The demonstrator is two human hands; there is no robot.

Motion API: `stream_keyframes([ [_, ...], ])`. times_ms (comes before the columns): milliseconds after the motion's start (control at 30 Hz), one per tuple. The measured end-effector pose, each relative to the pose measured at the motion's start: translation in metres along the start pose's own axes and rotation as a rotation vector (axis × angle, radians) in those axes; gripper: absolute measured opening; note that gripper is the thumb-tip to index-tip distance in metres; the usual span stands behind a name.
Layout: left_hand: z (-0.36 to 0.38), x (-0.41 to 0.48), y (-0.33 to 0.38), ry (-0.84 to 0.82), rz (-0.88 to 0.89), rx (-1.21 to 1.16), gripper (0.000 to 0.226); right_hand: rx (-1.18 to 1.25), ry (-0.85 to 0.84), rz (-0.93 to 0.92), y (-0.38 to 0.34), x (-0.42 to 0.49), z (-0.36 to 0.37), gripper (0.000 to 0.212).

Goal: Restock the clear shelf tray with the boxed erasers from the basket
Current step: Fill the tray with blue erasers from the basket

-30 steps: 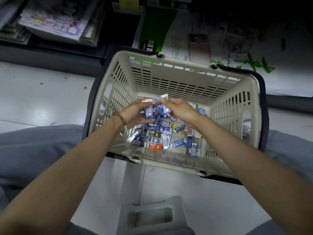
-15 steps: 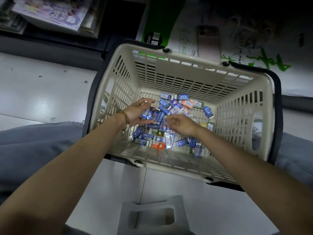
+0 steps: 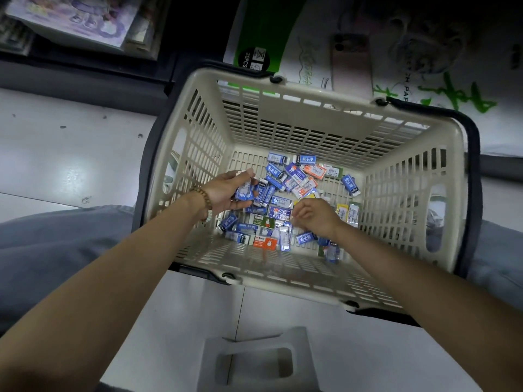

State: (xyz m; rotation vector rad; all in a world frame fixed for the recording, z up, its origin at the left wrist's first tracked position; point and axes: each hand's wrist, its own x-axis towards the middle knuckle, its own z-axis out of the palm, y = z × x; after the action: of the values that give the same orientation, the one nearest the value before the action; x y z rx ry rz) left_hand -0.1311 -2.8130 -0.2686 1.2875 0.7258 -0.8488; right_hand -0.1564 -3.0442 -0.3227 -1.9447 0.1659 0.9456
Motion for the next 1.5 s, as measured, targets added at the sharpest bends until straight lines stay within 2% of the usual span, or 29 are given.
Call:
stream_keyframes([
  [33,0.0,0.0,0.0,0.011,-0.008,-0.007,0.066,-0.044,-0.037,-0.004,0.001,0.001,-0.002,0.016],
  [133,0.0,0.0,-0.002,0.052,-0.035,0.008,0.079,-0.223,-0.192,0.037,0.009,-0.003,0.012,0.041],
  [167,-0.001,-0.001,-0.003,0.059,-0.044,0.014,0.079,-0.25,-0.196,0.041,0.012,-0.006,0.021,0.043],
  [267,-0.001,-0.004,-0.004,0.058,-0.051,0.031,0.074,-0.199,-0.119,-0.003,0.014,-0.01,0.032,0.031],
  [333,-0.003,-0.002,-0.003,0.06,-0.057,0.055,0.086,-0.169,-0.15,-0.016,0.009,-0.01,0.028,0.023],
  [400,-0.003,0.0,-0.003,0.061,-0.042,0.077,0.084,-0.167,-0.174,-0.014,-0.001,-0.011,0.022,0.018],
  [467,-0.002,0.001,-0.003,0.056,-0.015,0.088,0.079,-0.058,-0.088,-0.047,-0.023,-0.009,0.012,0.011],
  [533,-0.001,0.004,-0.002,0.031,0.012,0.027,0.066,0.204,0.024,-0.081,-0.052,-0.003,-0.003,0.009],
  [633,0.004,0.004,0.002,-0.055,0.037,-0.058,0.054,0.527,0.049,-0.119,-0.09,0.004,-0.015,0.003],
  [667,0.006,0.003,0.004,-0.088,0.046,-0.058,0.058,0.551,0.051,-0.142,-0.097,0.007,-0.012,0.004],
  [733,0.007,0.005,0.008,-0.13,0.059,-0.054,0.082,0.553,0.055,-0.163,-0.103,0.012,-0.003,0.005],
  [800,0.002,0.008,0.008,-0.118,0.048,-0.057,0.101,0.58,0.081,-0.137,-0.1,0.019,0.002,0.004],
  [867,-0.006,0.014,0.006,-0.056,0.022,-0.087,0.102,0.498,0.139,-0.083,-0.086,0.028,0.0,0.015],
  [1000,-0.015,0.023,0.002,0.078,0.016,-0.122,0.093,-0.006,0.117,0.067,-0.043,0.045,0.007,0.039],
  [1100,-0.012,0.023,0.002,0.095,0.011,-0.149,0.095,-0.238,0.141,0.108,-0.034,0.054,0.028,0.047],
  [1167,-0.009,0.021,0.004,0.096,0.017,-0.152,0.094,-0.316,0.226,0.116,-0.035,0.059,0.039,0.041],
  [1233,-0.006,0.02,0.006,0.1,0.022,-0.18,0.088,-0.175,0.304,0.136,-0.035,0.062,0.044,0.029],
  [1300,-0.004,0.017,0.008,0.105,0.019,-0.214,0.077,-0.059,0.309,0.146,-0.035,0.06,0.044,0.023],
  [1433,-0.002,0.006,0.015,0.055,0.041,-0.223,0.063,0.186,0.295,0.094,-0.051,0.044,0.021,0.022],
  [1500,0.0,-0.003,0.022,0.016,0.068,-0.269,0.057,0.286,0.309,0.001,-0.07,0.027,-0.005,0.02],
])
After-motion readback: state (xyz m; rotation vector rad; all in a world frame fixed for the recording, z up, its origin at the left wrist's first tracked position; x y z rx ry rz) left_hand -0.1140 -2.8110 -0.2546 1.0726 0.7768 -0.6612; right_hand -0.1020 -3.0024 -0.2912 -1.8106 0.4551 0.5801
